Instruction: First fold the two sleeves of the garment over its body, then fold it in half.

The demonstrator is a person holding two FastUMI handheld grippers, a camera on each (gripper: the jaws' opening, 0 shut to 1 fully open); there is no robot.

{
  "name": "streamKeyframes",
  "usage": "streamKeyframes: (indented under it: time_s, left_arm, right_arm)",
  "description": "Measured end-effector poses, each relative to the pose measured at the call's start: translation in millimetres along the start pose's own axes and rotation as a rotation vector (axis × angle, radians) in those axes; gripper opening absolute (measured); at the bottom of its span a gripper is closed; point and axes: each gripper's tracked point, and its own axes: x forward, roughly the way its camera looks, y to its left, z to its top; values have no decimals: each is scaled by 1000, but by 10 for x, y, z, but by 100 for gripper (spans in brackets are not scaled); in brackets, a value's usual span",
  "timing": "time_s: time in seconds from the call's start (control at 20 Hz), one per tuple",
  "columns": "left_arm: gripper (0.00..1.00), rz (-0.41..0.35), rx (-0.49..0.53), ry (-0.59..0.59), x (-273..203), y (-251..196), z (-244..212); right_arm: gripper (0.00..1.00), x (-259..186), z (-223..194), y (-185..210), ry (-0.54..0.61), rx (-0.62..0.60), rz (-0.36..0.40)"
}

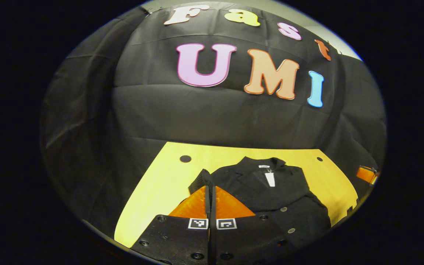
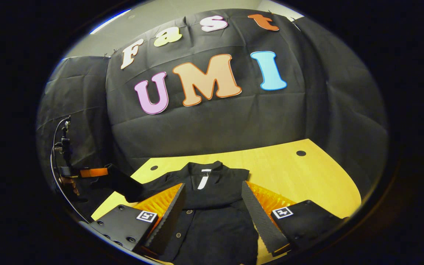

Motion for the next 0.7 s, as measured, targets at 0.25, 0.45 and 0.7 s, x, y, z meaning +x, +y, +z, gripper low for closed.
streamKeyframes:
  time_s: [0.25, 0.45, 0.7]
  left_arm:
    - [0, -101, 54, -4, 220, -747, 122]
    - [0, -160, 87, 14, 388, -1223, 104]
    - [0, -210, 122, 57, 641, -1707, -13]
  right_arm:
    - [98, -143, 43, -419, -22, 27, -35]
    - [98, -207, 26, -771, -31, 64, -67]
    - [98, -343, 1, -1165, -32, 80, -110]
